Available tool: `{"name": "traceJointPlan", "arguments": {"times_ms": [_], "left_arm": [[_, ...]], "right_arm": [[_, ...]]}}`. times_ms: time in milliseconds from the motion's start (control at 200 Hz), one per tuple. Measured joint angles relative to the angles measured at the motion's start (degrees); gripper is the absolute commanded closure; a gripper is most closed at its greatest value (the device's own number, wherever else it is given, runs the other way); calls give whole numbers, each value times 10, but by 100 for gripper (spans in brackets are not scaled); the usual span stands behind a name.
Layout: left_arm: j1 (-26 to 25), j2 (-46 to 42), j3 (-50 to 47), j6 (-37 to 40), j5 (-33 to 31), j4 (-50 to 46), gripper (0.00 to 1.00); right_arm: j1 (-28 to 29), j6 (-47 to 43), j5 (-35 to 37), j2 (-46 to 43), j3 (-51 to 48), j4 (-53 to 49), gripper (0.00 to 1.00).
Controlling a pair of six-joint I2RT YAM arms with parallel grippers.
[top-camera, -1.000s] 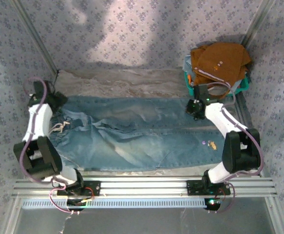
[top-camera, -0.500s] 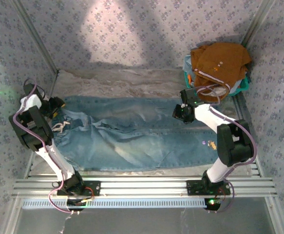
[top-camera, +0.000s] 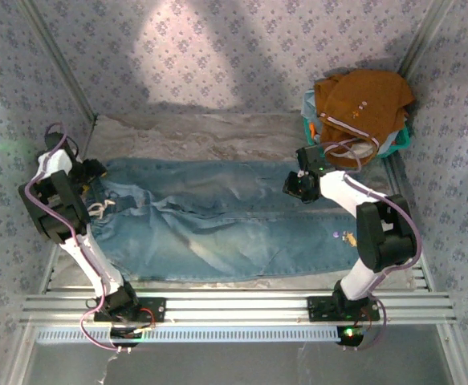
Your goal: Fold and stack the trousers
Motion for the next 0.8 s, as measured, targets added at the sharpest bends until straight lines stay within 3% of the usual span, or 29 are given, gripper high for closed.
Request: {"name": "traceJointPlan", "arguments": {"times_ms": [110,365,430,655,800], "left_arm": [[-5,19,-1,-2,7,10,40],[-7,22,-14,-6,17,30,92],[-11,12,-15,-6,5,26,100],[-32,-49,-2,-1,-75,-13,100],[-57,-50,34,18,-121,-32,91]], "right_arm": [[0,0,0,0,0,1,67],[0,-2,2,0,-7,3,67],[0,-2,2,0,-7,3,67],[-1,-2,2,8,-7,3,68],[-17,-2,5,38,-7,7,69]]}}
